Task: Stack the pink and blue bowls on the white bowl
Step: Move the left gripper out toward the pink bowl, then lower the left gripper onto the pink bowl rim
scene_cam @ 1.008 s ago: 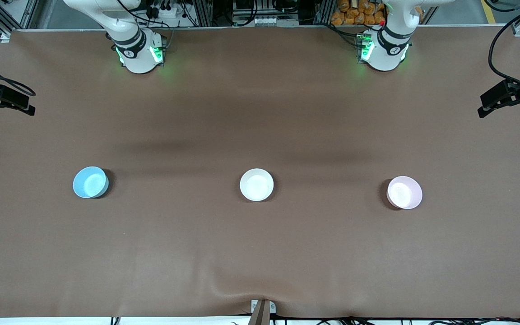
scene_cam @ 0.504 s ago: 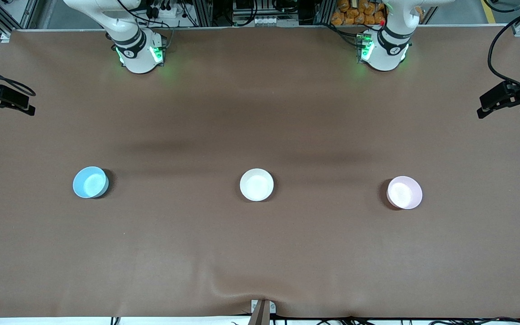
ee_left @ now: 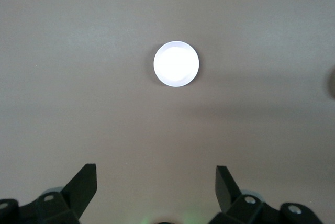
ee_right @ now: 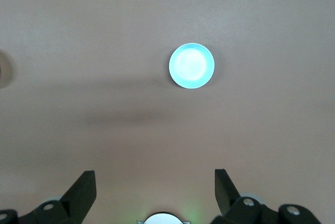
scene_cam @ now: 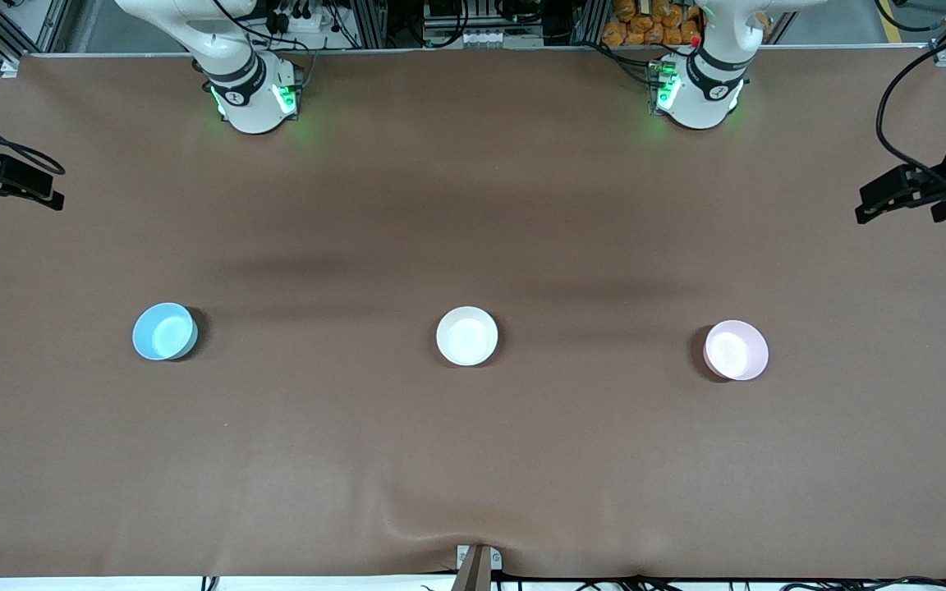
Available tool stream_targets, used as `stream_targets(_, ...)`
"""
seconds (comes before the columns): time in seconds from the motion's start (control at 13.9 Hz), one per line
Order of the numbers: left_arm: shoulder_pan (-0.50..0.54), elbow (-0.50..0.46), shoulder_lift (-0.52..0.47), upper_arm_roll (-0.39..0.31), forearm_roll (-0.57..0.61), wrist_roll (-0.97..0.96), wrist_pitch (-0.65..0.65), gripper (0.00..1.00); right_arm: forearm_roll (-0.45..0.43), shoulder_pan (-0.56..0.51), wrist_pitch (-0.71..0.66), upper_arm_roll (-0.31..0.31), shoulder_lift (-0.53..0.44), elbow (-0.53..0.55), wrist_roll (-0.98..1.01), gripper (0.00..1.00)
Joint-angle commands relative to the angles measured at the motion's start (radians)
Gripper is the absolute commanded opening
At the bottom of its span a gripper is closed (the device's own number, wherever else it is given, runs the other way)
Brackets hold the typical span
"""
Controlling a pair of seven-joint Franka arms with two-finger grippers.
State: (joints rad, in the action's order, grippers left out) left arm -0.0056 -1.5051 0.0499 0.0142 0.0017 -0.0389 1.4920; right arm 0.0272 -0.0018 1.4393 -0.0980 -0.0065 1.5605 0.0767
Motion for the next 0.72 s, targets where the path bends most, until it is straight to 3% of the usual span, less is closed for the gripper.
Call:
stream_targets(0.0,0.013,0.009,0.025,0.0,-0.019,0.019,-0.006,1.0,0.014,-0.004,-0.008,0.001,0.0,-0.014,-0.003,1.0)
stream_targets(0.36,0.012,0.002,0.132,0.0,-0.011,0.063,0.089,1.0,0.014,-0.007,-0.008,0.001,0.0,-0.02,-0.002,1.0)
stream_targets(0.65,0.015,-0.105,0.189,0.0,-0.009,0.113,0.278,1.0,0.014,-0.006,-0.008,0.001,0.0,-0.02,-0.003,1.0)
